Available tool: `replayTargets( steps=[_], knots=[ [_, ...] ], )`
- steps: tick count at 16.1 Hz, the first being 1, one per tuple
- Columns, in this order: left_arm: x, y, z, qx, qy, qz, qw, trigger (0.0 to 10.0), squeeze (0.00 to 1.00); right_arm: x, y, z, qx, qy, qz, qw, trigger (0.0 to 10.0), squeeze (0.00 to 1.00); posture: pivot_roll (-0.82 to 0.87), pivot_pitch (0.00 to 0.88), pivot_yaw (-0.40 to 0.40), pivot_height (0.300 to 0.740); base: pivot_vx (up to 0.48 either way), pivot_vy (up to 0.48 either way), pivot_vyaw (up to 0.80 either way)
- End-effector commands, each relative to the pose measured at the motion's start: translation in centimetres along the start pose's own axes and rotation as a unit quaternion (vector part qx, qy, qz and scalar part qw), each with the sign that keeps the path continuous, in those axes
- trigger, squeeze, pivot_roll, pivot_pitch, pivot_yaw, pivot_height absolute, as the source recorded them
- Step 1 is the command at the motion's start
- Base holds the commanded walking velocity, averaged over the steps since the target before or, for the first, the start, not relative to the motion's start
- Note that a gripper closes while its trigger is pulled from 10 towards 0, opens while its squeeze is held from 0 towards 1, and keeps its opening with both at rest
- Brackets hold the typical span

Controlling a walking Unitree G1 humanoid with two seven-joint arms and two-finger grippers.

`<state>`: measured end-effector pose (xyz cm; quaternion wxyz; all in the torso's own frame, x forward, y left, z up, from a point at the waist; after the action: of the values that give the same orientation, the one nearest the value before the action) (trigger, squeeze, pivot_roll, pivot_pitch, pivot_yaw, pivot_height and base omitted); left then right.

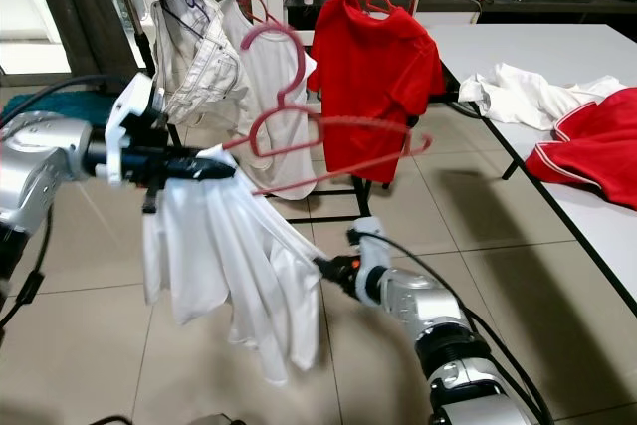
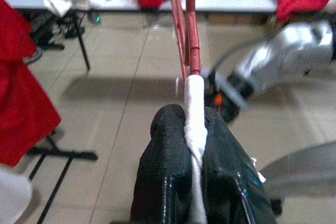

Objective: Hang hanger

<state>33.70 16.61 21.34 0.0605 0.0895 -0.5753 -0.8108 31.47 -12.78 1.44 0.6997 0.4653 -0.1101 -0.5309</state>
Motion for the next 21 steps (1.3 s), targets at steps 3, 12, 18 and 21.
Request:
replayTargets(
  steps=[3,12,18,21],
  knots=[
    [0.8,0.2,1.0,-0.024,0.037,-0.065,0.997,0.0,0.0,4.8,2.3,3.1,0.113,-0.138,-0.044,0.983,0.0,0.0,-0.04,0.0,0.018,0.74,0.0,0.0,0.0],
    [5.5,-3.5,1.3,-0.071,0.052,-0.061,0.994,0.0,0.0,10.0,7.7,7.7,0.191,-0.236,-0.041,0.952,0.0,0.0,-0.05,0.0,-0.001,0.74,0.0,0.0,0.0],
    [5.1,-6.6,2.8,-0.179,0.101,-0.051,0.977,0.0,0.0,10.6,10.4,9.0,0.208,-0.238,-0.009,0.949,0.0,0.0,-0.06,0.0,-0.001,0.74,0.0,0.0,0.0],
    [4.8,-7.8,1.8,-0.201,0.102,-0.065,0.972,0.0,0.0,9.7,11.6,8.9,0.219,-0.222,0.014,0.95,0.0,0.0,-0.07,0.0,0.004,0.74,0.0,0.0,0.0]
  ],
)
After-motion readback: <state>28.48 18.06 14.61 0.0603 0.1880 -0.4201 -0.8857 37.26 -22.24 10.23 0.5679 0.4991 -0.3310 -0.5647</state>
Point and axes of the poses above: a point about 5 cm out from each wrist's last joint towards the gripper, its own z axis pointing back from the gripper into the wrist, its own y axis along the axis of the wrist's last joint, x = y × z, the point moved 2 cm from there along -z, pointing out of the wrist towards the gripper, and after that the axes turned 1 degree about z, right-handed, at the moved point
